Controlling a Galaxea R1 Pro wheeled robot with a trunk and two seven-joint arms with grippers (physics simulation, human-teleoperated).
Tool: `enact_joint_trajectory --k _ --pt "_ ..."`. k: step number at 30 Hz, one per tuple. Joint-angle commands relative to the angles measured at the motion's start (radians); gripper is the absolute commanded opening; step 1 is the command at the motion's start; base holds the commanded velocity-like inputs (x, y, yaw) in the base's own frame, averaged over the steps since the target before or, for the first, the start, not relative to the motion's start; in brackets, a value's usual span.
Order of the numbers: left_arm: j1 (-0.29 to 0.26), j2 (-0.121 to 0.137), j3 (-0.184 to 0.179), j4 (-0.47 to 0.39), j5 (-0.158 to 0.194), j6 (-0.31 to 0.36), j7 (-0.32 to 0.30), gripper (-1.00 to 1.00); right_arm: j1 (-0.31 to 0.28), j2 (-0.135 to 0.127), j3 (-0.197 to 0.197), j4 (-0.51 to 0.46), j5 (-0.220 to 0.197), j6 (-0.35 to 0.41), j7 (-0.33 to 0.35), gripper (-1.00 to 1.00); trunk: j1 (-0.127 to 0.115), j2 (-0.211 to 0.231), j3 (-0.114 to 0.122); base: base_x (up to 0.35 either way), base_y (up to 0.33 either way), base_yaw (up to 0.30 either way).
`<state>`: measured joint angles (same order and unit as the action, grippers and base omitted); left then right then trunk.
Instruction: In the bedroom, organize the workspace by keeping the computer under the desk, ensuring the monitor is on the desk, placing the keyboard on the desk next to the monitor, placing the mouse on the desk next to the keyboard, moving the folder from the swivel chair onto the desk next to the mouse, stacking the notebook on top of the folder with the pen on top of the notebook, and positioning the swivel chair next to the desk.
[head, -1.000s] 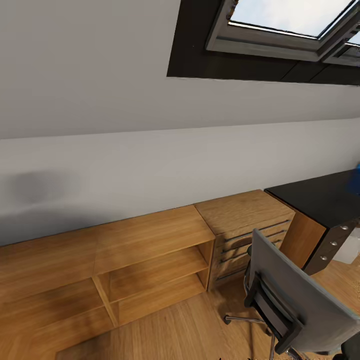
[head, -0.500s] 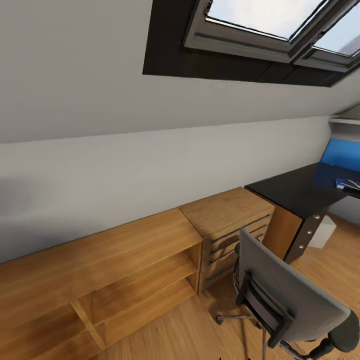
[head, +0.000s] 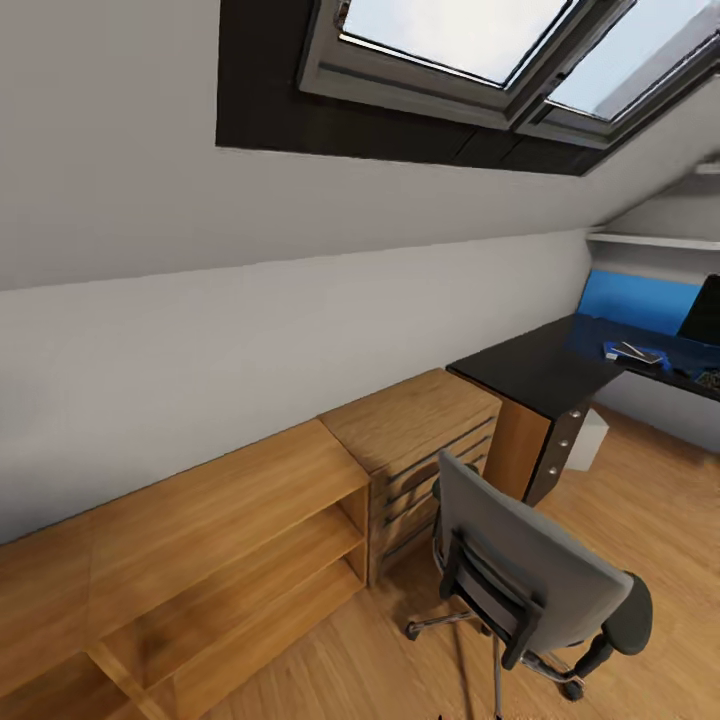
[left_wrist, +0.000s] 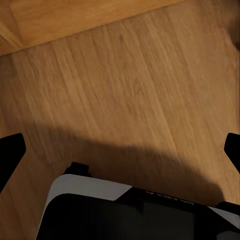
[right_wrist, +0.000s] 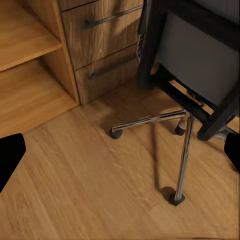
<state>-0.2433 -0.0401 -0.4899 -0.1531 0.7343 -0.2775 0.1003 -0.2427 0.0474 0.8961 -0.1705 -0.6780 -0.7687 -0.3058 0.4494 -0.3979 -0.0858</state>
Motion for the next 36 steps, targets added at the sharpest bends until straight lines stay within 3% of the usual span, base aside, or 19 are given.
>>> enact_joint_trajectory --k 1,22,36 --pt "-0.001 0.000 -0.009 0.000 0.004 -0.003 0.007 1.00 -0.001 0.000 0.008 0.000 -0.002 -0.001 -0.009 1.00 0.001 -0.002 -0.002 0.052 0.042 -0.293" --pt "-0.001 0.000 -0.010 0.008 0.004 -0.003 0.007 1.00 -0.001 0.000 0.007 0.001 -0.002 -0.001 -0.009 1.00 0.001 -0.002 -0.002 0.077 0.069 -0.294" --pt "-0.001 -0.001 -0.010 0.016 0.002 -0.004 0.007 1.00 -0.001 0.000 0.007 0.002 -0.002 -0.001 -0.009 1.00 0.001 -0.002 -0.002 0.016 0.266 -0.297"
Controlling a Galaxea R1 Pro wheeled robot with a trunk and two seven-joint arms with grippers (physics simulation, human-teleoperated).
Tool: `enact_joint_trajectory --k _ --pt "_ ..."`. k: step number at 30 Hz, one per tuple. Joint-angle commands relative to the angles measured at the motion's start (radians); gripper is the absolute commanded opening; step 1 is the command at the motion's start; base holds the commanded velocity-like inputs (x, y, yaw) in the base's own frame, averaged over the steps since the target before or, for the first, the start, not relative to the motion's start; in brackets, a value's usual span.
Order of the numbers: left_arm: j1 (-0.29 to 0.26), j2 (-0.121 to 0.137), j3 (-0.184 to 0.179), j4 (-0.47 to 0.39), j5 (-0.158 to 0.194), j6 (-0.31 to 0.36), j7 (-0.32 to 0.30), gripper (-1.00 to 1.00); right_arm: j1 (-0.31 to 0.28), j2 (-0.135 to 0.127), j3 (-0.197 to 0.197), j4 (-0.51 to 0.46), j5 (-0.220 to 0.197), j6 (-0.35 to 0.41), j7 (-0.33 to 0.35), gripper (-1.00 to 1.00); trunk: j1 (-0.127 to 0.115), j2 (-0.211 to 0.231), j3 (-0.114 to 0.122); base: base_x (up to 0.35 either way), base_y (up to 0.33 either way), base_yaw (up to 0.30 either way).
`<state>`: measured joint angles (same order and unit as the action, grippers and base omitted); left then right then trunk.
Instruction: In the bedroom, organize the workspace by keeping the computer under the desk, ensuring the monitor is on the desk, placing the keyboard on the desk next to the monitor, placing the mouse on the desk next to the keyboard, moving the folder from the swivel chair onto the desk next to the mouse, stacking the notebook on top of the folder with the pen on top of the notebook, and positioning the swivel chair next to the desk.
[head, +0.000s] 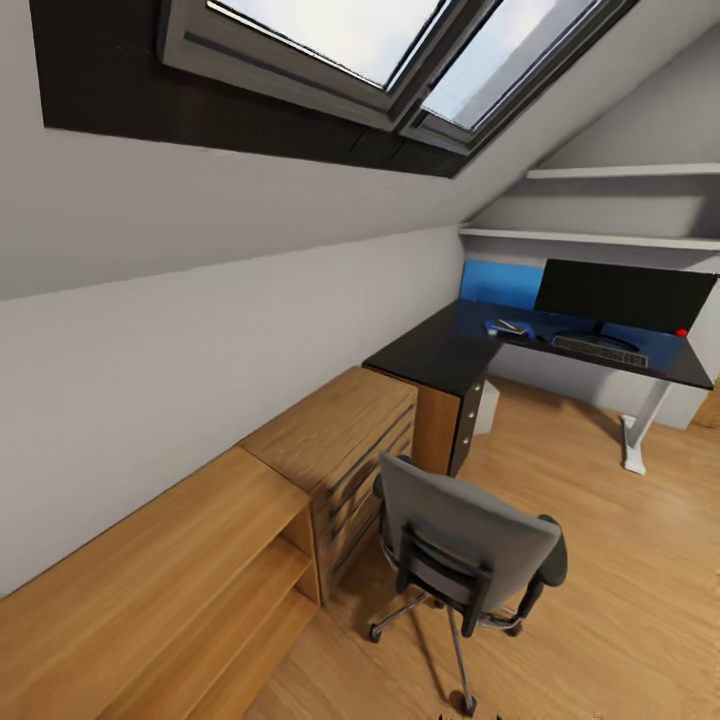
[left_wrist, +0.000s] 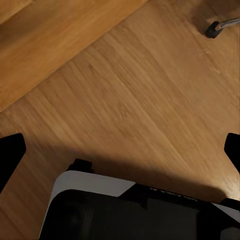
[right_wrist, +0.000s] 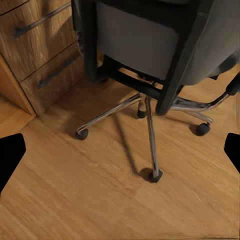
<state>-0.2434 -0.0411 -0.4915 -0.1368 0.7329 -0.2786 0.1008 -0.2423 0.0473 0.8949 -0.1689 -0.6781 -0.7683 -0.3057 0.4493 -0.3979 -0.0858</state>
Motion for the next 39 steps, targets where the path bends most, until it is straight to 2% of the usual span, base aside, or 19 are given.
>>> enact_joint_trajectory --k 1,9,29,39 --pt "0.000 0.000 -0.009 -0.001 0.004 -0.002 0.007 1.00 -0.001 0.000 0.009 0.001 -0.001 -0.002 -0.009 1.00 0.001 -0.002 -0.002 0.081 0.298 -0.298" --pt "0.000 0.001 -0.009 0.000 0.004 -0.002 0.007 1.00 -0.002 0.000 0.009 0.001 -0.001 -0.002 -0.009 1.00 0.001 -0.002 -0.002 0.091 0.206 -0.298" --pt "0.000 0.001 -0.007 0.000 0.005 -0.004 0.007 1.00 -0.002 0.000 0.009 0.002 0.000 -0.002 -0.009 1.00 0.001 -0.002 -0.002 0.004 0.015 -0.298" --pt "0.000 0.001 -0.008 0.000 0.005 -0.004 0.007 1.00 -0.002 0.000 0.009 0.002 0.000 -0.002 -0.009 1.00 0.001 -0.002 -0.002 0.000 0.205 -0.298"
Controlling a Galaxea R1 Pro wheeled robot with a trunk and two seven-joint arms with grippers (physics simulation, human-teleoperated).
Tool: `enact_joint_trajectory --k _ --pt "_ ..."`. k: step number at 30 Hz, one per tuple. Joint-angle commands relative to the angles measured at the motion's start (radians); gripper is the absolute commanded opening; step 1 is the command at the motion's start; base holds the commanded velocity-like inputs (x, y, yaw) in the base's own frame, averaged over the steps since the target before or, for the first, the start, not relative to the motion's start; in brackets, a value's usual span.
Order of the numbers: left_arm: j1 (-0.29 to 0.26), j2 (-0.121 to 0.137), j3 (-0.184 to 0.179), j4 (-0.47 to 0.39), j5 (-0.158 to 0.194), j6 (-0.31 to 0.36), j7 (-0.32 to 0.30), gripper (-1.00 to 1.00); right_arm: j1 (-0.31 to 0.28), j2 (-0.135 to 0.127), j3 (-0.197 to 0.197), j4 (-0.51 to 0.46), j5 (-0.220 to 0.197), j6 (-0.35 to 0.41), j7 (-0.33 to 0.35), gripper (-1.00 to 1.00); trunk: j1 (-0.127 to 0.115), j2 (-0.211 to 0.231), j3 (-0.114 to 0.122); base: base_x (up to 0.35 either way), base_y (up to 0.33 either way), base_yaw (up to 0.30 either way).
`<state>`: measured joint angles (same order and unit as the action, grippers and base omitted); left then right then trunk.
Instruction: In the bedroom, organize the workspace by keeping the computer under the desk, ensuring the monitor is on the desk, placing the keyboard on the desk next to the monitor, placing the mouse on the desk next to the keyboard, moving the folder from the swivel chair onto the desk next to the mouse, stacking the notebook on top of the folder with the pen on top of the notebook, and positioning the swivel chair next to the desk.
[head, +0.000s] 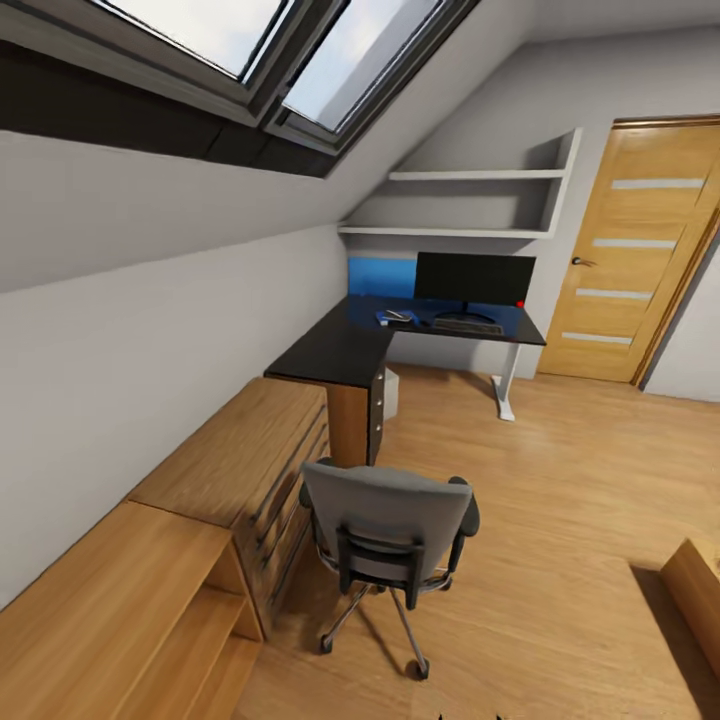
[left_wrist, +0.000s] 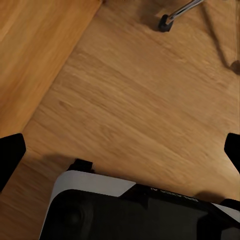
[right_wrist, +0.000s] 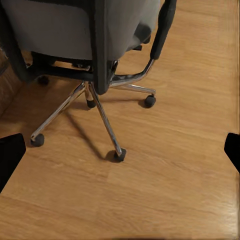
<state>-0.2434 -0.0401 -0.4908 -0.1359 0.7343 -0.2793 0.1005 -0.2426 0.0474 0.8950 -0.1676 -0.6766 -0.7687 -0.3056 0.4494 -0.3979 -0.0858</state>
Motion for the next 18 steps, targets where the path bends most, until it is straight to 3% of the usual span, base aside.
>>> enact_joint_trajectory --k 1,18 --pt "-0.001 0.000 -0.009 -0.001 0.004 -0.003 0.007 1.00 -0.001 0.000 0.009 0.000 -0.001 -0.001 -0.009 1.00 0.001 -0.002 -0.002 0.000 0.083 -0.298" --pt "-0.001 0.000 -0.009 -0.001 0.003 -0.004 0.007 1.00 -0.001 0.000 0.008 0.000 -0.002 -0.001 -0.009 1.00 0.001 -0.002 -0.002 0.000 0.194 -0.291"
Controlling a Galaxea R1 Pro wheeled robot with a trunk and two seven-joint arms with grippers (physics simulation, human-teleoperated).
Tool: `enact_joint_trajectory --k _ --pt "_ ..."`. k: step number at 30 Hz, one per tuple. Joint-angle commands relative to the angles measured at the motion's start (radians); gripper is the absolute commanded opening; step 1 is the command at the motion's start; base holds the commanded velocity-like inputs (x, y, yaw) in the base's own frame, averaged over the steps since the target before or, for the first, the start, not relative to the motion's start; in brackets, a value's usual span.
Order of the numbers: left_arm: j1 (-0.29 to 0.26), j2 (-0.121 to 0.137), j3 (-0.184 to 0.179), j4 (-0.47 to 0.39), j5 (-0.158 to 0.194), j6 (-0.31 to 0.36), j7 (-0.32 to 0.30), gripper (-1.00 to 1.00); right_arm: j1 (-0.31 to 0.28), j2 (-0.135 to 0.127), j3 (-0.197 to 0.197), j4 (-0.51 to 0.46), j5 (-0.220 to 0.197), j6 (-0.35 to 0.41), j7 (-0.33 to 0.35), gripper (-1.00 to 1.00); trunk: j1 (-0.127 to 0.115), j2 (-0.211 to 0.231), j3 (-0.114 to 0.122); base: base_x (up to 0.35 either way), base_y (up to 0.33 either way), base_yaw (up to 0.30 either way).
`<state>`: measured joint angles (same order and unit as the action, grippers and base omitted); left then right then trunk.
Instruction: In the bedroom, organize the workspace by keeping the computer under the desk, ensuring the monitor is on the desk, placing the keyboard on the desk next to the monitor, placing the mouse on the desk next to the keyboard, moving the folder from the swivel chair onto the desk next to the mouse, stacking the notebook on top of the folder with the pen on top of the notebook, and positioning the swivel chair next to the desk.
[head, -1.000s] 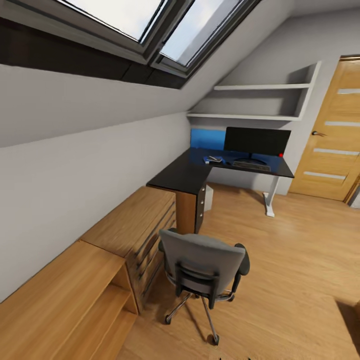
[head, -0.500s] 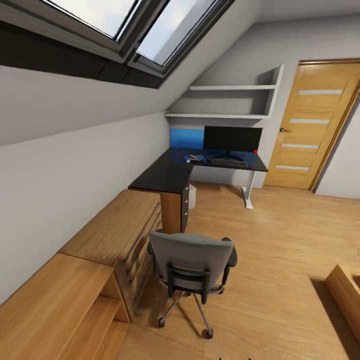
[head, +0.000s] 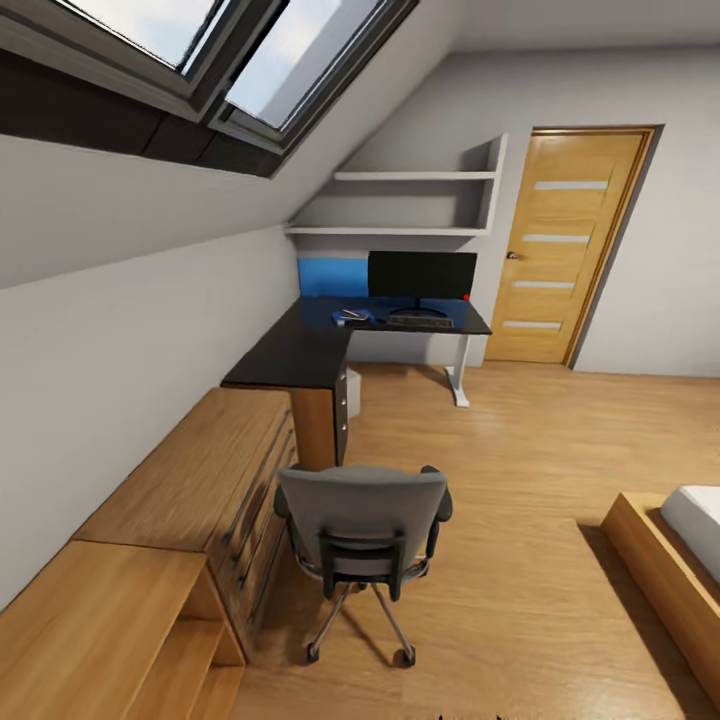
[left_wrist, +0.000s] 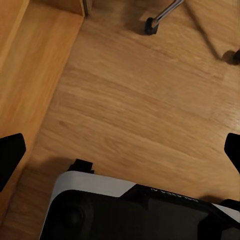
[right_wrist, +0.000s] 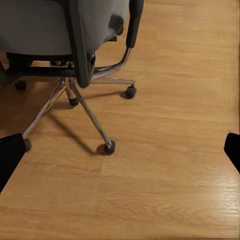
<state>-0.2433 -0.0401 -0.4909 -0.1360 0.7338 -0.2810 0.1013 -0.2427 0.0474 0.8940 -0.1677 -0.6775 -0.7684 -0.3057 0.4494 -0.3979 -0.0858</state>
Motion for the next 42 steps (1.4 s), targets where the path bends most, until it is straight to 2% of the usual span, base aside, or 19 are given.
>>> enact_joint_trajectory --k 1,9,25,42 --pt "-0.001 0.000 -0.009 -0.001 0.003 -0.003 0.007 1.00 -0.001 0.000 0.008 0.000 -0.002 -0.002 -0.009 1.00 0.001 -0.002 -0.002 -0.007 0.187 -0.195" --pt "-0.001 0.000 -0.008 -0.001 0.001 -0.006 0.006 1.00 -0.001 0.000 0.010 0.001 -0.001 -0.002 -0.009 1.00 0.001 -0.002 -0.002 -0.055 0.119 -0.077" --pt "-0.001 0.004 0.000 -0.008 0.005 -0.009 0.016 1.00 -0.001 -0.001 0.009 0.003 0.001 -0.002 -0.009 1.00 0.001 -0.002 -0.002 -0.008 0.011 -0.005" --pt "-0.001 0.003 0.000 -0.008 0.007 -0.009 0.018 1.00 -0.001 -0.004 0.008 0.006 0.000 -0.002 -0.009 1.00 0.066 -0.121 -0.055 0.000 0.000 0.000"
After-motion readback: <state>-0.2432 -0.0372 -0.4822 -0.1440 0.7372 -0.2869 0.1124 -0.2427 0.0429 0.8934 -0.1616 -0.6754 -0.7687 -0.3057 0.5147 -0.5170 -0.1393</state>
